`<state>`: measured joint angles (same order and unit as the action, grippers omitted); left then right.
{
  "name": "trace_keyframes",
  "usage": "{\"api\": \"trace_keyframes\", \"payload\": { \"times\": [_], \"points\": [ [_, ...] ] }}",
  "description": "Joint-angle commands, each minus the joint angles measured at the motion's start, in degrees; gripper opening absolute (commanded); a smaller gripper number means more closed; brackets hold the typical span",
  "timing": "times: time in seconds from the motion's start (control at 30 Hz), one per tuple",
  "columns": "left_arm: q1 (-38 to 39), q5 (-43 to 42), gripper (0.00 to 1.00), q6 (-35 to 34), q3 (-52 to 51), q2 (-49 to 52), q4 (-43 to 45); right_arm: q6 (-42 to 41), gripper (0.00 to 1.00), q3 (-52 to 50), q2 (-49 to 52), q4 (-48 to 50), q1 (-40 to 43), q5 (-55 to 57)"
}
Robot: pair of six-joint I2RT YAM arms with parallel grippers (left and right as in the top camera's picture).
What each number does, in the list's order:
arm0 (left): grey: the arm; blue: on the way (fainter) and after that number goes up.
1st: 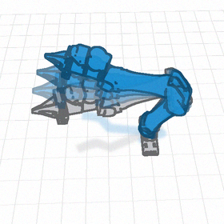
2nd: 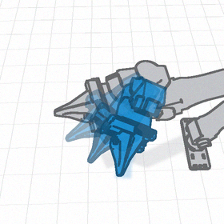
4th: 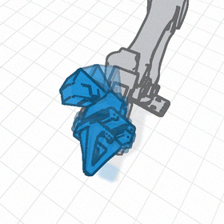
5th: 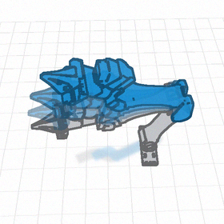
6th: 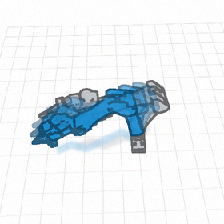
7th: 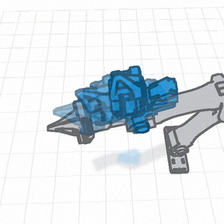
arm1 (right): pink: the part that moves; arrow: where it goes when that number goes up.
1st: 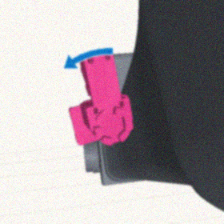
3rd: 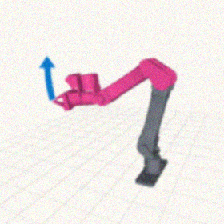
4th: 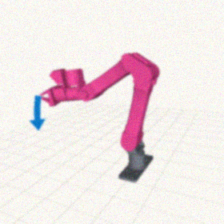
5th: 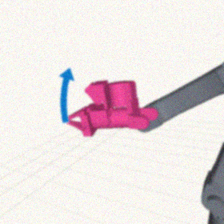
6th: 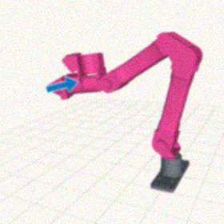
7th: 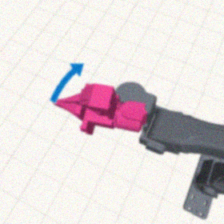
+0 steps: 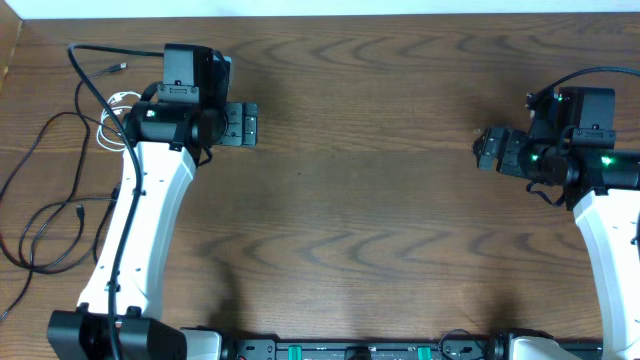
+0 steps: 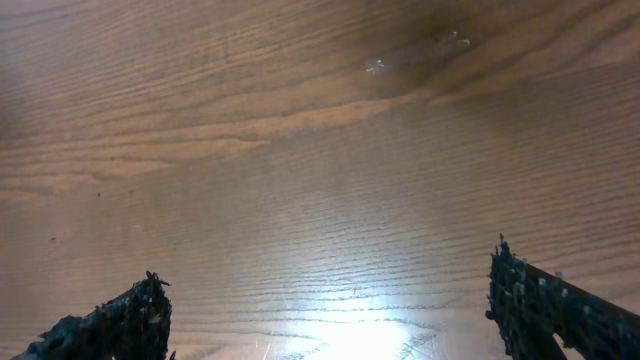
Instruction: Untangle cables
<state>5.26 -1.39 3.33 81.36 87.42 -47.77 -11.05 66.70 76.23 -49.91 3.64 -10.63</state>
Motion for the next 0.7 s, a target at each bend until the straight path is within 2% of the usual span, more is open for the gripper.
{"api": "trace_keyframes", "payload": {
  "times": [0.0, 0.2, 0.57, 0.67],
  "points": [
    [-0.2, -0.3, 0.94, 0.9, -0.7, -3.4, -0.2, 0.9, 0.99, 0.3, -0.8, 0.0, 0.0, 0.2],
    [-0.2, -0.3, 0.94, 1.0, -5.0, -10.1, 2.8, 0.9, 0.99, 0.3, -0.8, 0.0, 0.0, 0.2],
    [-0.2, -1.2, 0.94, 0.9, -27.3, -24.6, 29.6, 0.8, 0.99, 0.3, -0.8, 0.0, 0.0, 0.2],
    [-0.2, -1.3, 0.94, 0.9, -35.8, -29.3, 40.9, 0.8, 0.99, 0.3, -0.8, 0.0, 0.0, 0.2]
  ]
}}
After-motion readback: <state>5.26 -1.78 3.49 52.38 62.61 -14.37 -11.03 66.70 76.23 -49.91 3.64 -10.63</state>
